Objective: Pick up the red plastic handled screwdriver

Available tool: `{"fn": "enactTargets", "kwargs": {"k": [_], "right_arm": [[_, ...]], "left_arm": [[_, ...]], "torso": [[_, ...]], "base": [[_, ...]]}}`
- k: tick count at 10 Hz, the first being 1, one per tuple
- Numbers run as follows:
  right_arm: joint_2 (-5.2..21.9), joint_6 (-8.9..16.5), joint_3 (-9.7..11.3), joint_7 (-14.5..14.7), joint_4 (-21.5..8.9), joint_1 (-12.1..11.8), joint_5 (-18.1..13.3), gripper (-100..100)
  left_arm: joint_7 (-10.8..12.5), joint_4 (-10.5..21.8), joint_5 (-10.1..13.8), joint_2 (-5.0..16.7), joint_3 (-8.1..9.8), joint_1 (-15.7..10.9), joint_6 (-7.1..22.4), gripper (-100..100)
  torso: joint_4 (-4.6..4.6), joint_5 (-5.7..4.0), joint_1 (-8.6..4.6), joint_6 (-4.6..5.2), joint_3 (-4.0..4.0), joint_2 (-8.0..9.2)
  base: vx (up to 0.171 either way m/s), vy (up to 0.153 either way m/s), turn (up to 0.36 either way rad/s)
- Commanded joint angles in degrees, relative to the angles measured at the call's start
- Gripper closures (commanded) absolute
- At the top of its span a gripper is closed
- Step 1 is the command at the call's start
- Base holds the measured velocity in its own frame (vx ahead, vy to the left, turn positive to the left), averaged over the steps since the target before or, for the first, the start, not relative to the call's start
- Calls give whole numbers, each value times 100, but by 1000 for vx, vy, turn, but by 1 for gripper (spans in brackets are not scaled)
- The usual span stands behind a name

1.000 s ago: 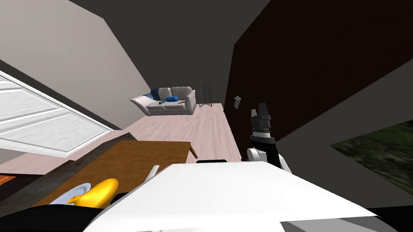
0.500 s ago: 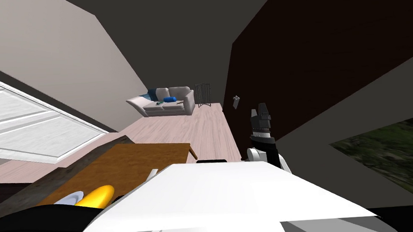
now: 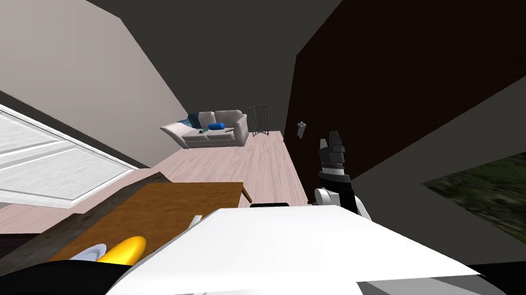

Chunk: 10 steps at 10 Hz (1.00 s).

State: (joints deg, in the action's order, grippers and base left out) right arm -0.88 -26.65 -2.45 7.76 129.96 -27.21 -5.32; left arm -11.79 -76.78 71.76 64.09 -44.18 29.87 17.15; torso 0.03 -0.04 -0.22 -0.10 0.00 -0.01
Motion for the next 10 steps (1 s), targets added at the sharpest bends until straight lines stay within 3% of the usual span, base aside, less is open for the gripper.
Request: {"fn": "enactTargets", "kwargs": {"k": [1,3,4,5,8,9,10], "right_arm": [[0,0,0,0,0,0,0,0],[0,0,0,0,0,0,0,0],[0,0,0,0,0,0,0,0],[0,0,0,0,0,0,0,0],[0,0,0,0,0,0,0,0],[0,0,0,0,0,0,0,0],[0,0,0,0,0,0,0,0]], "left_arm": [[0,0,0,0,0,0,0,100],[-1,-2,0,0,1,-2,-2,100],[-1,-2,0,0,1,-2,-2,0],[-3,-149,120,201,-6,23,-8,100],[-22,-339,304,470,-30,63,-26,100],[-66,-269,312,403,-40,51,-39,100],[-73,-274,323,412,-41,53,-42,0]], "torso": [[0,0,0,0,0,0],[-1,1,3,-2,0,0],[-1,1,3,-2,0,0],[-1,1,4,-2,0,0],[-1,-4,-15,-3,1,3],[-1,-3,-12,-3,1,3],[-1,0,-5,-3,1,2]], "base": [[0,0,0],[0,0,0],[0,0,0],[-4,-32,17],[-7,-38,15],[-3,-12,2],[0,0,0]]}}
